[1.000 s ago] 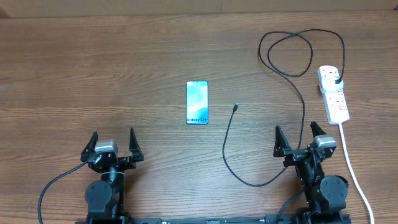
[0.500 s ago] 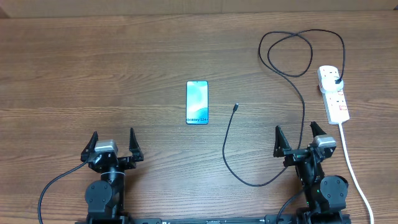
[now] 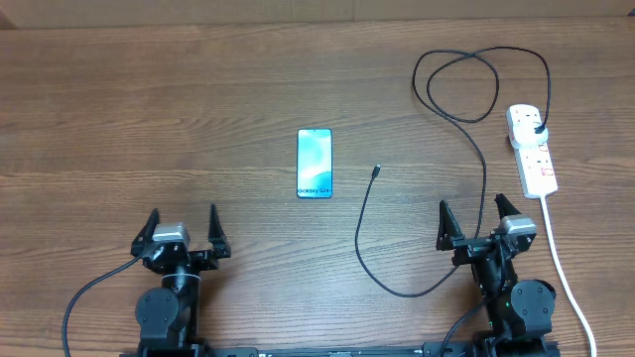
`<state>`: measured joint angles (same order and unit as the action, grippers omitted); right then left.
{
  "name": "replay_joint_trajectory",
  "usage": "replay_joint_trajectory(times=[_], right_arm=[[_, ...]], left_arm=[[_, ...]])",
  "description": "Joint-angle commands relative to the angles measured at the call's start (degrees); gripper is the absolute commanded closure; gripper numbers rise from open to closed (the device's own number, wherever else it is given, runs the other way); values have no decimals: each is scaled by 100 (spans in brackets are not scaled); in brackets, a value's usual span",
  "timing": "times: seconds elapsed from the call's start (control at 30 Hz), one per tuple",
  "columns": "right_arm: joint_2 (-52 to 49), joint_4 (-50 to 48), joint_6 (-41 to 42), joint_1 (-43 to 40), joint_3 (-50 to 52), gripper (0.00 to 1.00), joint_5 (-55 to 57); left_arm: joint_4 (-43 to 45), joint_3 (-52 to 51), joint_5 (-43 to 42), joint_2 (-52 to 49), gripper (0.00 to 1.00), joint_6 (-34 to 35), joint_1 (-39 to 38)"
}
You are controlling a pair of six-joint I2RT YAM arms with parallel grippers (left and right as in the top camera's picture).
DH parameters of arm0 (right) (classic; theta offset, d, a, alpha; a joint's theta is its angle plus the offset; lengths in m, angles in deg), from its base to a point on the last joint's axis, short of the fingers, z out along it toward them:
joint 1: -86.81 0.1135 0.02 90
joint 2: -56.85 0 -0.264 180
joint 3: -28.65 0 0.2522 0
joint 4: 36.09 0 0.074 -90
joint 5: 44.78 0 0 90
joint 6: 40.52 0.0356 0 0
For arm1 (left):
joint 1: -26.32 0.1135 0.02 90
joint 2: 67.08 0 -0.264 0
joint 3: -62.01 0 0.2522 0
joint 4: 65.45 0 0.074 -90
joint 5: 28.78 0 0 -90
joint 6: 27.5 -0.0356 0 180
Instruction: Plug charger to phone and switch on socket
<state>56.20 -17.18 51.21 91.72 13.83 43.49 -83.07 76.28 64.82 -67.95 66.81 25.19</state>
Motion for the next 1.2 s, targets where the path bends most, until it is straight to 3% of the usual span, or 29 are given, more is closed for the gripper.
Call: replay_joint_trajectory(times=[0.0, 0.1, 0.17, 0.37, 0.6, 0.77, 0.9, 1.0, 1.17], right_arm=[[9, -37, 33, -11, 59, 0, -26], [9, -37, 33, -11, 59, 0, -26], [9, -37, 33, -11, 59, 0, -26], [9, -37, 35, -11, 59, 0, -26], [9, -37, 33, -11, 59, 0, -26], [9, -37, 33, -11, 59, 0, -26], [9, -35, 33, -11, 59, 0, -26], [9, -37, 33, -11, 59, 0, -26], [9, -37, 35, -11, 59, 0, -26]], left_arm=[[92, -22, -1661, 50, 0, 1058, -31], [466, -22, -2632, 50, 0, 2210, -31], [892, -22, -2778, 50, 0, 2660, -31], [3005, 11, -2603, 50, 0, 2723, -28], [3049, 817, -1818, -94, 0, 2321, -28], [872, 2796, -1827, -1364, 0, 1932, -28], [-1744, 4780, -1836, -2962, 0, 1054, -28], [-2911, 5912, -2116, -3987, 0, 984, -31], [-3318, 6738, -3217, -4903, 0, 876, -31]])
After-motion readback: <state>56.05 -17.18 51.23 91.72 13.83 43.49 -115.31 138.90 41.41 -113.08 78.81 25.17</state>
